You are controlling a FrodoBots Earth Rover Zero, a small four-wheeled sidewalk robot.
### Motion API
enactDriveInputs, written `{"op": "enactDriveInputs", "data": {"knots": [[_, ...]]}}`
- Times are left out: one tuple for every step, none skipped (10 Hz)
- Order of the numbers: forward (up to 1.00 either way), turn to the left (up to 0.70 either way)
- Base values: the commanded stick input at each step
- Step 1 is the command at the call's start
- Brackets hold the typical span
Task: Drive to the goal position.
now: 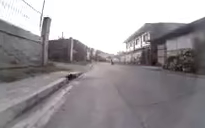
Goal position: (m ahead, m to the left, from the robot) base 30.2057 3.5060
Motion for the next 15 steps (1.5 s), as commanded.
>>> {"op": "enactDriveInputs", "data": {"knots": [[1.00, 0.00], [1.00, 0.00], [1.00, 0.00], [1.00, 0.00], [1.00, 0.00], [1.00, 0.00], [1.00, 0.00], [1.00, 0.00], [1.00, 0.00], [1.00, 0.00], [1.00, 0.00], [1.00, 0.00], [1.00, 0.00], [1.00, 0.00], [1.00, 0.00]]}}
